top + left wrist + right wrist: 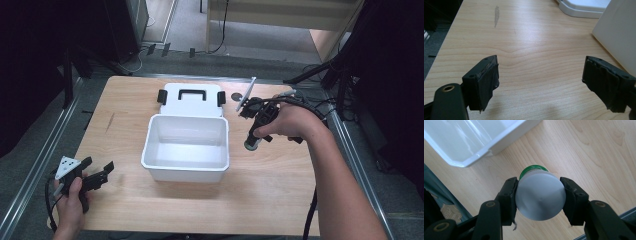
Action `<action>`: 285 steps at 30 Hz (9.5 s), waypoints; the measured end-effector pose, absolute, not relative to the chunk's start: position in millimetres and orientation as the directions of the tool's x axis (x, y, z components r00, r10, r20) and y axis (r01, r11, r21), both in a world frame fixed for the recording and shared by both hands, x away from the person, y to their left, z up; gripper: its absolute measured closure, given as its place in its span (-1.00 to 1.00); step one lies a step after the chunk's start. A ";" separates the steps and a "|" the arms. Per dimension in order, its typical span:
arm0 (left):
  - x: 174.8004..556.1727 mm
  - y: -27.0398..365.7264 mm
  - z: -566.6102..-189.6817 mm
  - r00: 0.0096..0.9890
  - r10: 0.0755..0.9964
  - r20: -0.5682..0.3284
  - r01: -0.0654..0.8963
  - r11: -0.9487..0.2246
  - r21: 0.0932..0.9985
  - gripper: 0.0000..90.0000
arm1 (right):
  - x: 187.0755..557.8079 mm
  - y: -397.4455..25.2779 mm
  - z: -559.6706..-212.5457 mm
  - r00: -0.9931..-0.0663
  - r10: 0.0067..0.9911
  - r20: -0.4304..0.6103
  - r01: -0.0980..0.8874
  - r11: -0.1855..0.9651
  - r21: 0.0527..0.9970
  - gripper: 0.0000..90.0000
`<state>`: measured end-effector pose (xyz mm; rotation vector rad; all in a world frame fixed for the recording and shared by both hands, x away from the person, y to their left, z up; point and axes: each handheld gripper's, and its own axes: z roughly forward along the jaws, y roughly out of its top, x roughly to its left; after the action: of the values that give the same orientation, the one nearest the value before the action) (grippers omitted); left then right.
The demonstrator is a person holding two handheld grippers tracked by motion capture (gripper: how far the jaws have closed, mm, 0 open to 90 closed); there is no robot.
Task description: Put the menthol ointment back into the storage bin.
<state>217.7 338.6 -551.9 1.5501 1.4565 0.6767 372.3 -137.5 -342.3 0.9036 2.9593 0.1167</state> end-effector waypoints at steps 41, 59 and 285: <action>218.4 338.8 -552.0 0.171 0.968 -0.182 0.487 0.078 0.870 -0.68 | 372.7 -41.0 -359.2 -0.933 0.356 -0.050 0.351 0.932 0.095 0.15; 218.4 338.8 -552.0 0.170 0.968 -0.183 0.487 0.079 0.870 -0.68 | 374.9 -31.9 -401.6 -0.957 0.288 -0.037 0.285 0.956 0.070 0.15; 218.7 338.8 -552.0 0.157 0.970 -0.188 0.491 0.089 0.867 -0.68 | 209.2 -356.3 -545.8 -0.364 0.923 0.128 0.421 0.040 0.906 -0.41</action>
<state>218.7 338.8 -552.0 1.5346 1.4650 0.6708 209.2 -356.3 -545.8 1.3526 1.8186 1.2989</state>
